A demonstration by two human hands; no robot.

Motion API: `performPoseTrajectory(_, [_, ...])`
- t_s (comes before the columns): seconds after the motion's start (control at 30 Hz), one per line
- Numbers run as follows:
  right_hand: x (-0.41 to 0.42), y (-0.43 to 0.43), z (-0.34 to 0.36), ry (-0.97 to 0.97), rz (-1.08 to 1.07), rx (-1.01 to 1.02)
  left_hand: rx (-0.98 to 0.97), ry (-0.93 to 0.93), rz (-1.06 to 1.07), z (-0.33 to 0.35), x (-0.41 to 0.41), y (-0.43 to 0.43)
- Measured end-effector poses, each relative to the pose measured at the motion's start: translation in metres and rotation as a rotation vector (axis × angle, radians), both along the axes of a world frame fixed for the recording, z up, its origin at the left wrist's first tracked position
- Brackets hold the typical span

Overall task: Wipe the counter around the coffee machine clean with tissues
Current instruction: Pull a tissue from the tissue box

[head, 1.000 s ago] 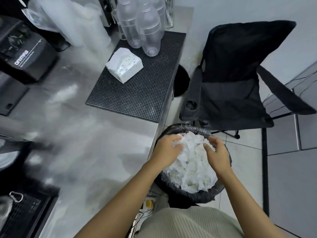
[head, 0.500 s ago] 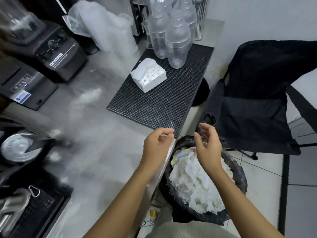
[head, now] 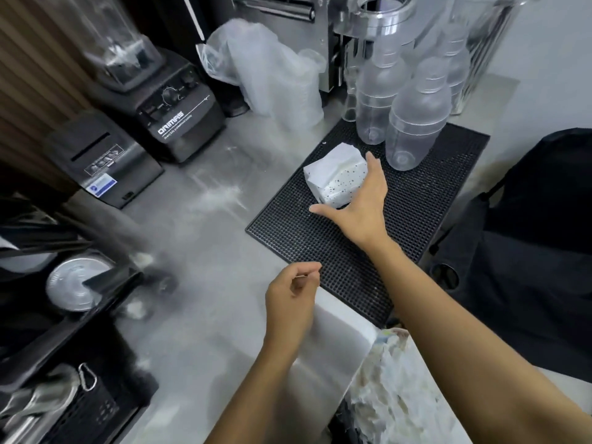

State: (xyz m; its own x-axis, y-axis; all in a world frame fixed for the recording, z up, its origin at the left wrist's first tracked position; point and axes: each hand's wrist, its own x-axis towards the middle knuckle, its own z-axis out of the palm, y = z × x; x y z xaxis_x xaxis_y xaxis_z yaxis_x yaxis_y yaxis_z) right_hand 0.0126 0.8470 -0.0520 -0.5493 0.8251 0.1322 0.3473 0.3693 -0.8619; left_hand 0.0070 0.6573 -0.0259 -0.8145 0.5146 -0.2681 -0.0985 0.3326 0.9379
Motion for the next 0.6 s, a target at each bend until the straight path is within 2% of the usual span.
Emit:
performPoseTrajectory(0.3, [-0.011, 0.011, -0.024, 0.086, -0.037, 0.075, 0.012, 0.044, 0.036, -0.009, -0.024, 0.020])
performPoseTrajectory(0.43, [-0.004, 0.010, -0.027, 0.083, 0.129, 0.070, 0.044, 0.218, 0.056, -0.013, -0.036, 0.043])
performPoseTrajectory(0.53, [0.001, 0.003, -0.025, 0.053, 0.215, 0.025, -0.001, 0.365, 0.073, -0.014, -0.047, 0.066])
performPoseTrajectory(0.6, [-0.001, 0.001, -0.022, 0.026, 0.209, 0.051, -0.032, 0.357, 0.072, -0.012, -0.054, 0.082])
